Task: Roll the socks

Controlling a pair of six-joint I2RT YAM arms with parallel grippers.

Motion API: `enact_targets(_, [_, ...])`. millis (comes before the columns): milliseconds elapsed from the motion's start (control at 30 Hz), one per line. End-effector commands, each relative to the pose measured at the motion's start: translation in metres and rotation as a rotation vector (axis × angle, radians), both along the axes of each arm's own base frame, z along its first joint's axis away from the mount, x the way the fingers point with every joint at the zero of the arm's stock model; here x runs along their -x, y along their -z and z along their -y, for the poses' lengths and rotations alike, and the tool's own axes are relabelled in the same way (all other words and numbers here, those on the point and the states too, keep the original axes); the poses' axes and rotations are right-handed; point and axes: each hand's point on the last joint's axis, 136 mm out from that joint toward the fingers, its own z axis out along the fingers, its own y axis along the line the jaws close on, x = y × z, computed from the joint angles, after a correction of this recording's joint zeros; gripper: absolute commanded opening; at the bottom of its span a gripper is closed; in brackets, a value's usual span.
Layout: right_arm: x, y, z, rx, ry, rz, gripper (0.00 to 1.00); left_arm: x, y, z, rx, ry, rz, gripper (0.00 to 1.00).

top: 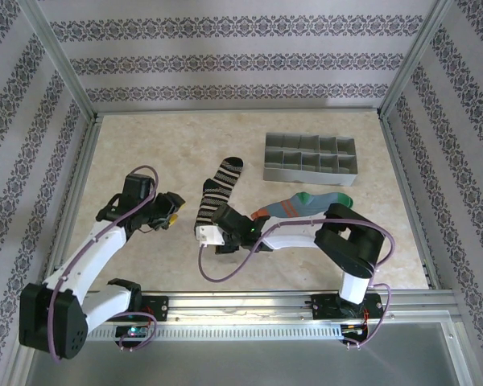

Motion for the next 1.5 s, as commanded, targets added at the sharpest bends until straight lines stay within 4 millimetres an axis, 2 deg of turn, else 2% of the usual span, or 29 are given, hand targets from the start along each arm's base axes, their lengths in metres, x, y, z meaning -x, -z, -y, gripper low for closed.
enact_targets(0, [-0.013, -0.005, -0.013, -0.006, 0.027, 0.064, 0.6, 0.02, 0.006, -0.001, 0.015, 0.011, -0.043, 0.46])
enact_targets(100, [-0.013, -0.001, -0.018, -0.002, 0.033, 0.06, 0.54, 0.025, 0.007, -0.001, 0.023, 0.009, -0.047, 0.46])
enact_targets(333, [-0.01, 0.001, -0.027, 0.003, 0.031, 0.059, 0.3, 0.028, 0.009, -0.001, 0.022, 0.024, -0.058, 0.46])
enact_targets(433, [-0.005, -0.006, -0.028, -0.008, 0.029, 0.06, 0.16, 0.028, 0.011, -0.001, 0.021, 0.029, -0.064, 0.46])
enact_targets(567, [0.008, -0.027, -0.023, -0.054, 0.049, 0.018, 0.01, 0.03, 0.014, 0.0, 0.026, 0.036, -0.075, 0.46])
enact_targets(700, [0.033, -0.034, -0.016, -0.122, 0.09, -0.166, 0.0, 0.033, 0.016, 0.0, 0.026, 0.045, -0.069, 0.46])
enact_targets(800, [0.038, -0.033, -0.011, -0.171, 0.16, -0.328, 0.0, 0.037, 0.02, 0.002, 0.034, 0.055, -0.078, 0.46])
enact_targets(967, [0.027, -0.036, -0.008, -0.246, 0.243, -0.523, 0.0, 0.042, 0.029, 0.004, 0.047, 0.062, -0.096, 0.46])
enact_targets(1167, [0.005, -0.035, -0.007, -0.267, 0.313, -0.67, 0.0, 0.044, 0.034, 0.006, 0.059, 0.062, -0.102, 0.45])
enact_targets(1467, [-0.019, -0.012, -0.004, -0.229, 0.419, -0.749, 0.0, 0.041, 0.045, 0.02, 0.134, 0.045, -0.1, 0.43])
